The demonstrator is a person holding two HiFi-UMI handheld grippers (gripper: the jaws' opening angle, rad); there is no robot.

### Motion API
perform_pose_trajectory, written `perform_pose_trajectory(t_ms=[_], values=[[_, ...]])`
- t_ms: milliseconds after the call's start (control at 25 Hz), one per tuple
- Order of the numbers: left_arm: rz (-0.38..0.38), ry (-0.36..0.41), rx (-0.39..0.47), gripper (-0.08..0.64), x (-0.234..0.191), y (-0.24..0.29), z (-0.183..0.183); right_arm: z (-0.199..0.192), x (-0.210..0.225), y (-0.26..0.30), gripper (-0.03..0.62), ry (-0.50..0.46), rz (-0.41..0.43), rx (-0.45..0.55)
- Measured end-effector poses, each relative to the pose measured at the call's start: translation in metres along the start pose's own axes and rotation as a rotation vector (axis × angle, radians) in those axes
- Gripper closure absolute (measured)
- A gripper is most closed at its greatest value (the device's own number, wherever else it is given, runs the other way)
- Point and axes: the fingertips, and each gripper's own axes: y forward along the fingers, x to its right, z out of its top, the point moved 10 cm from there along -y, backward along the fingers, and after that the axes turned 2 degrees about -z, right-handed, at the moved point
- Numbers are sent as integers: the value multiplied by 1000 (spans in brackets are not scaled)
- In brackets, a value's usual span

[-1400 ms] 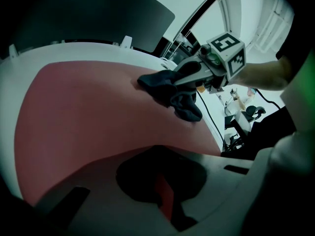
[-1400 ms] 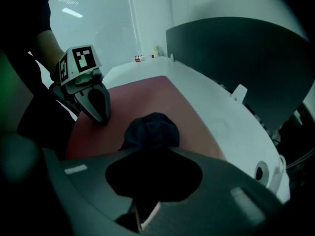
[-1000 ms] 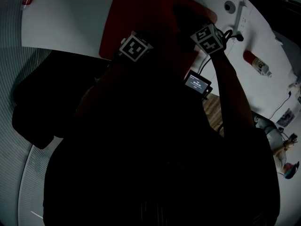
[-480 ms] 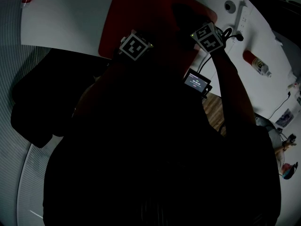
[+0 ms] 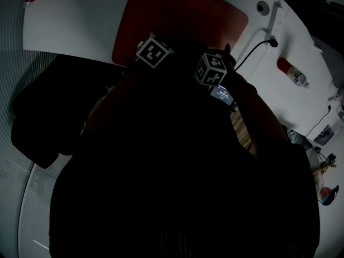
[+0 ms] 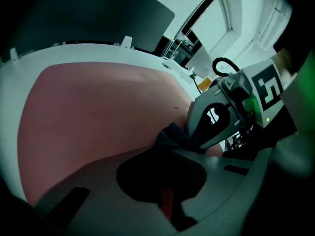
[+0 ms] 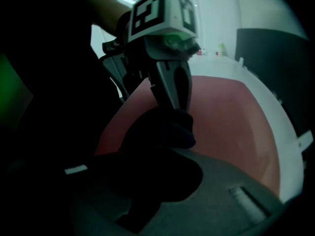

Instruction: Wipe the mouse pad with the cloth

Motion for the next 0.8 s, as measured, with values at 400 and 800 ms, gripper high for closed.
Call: perform_pose_trajectory(t_ms=[400,800], values=[[-1,-7,14,554,0,0,-2,-56,100,-55,554,69,-341,-71],[6,-18,38,554,-1,1,-1,-21,14,-16,557,-8,-165,-85]])
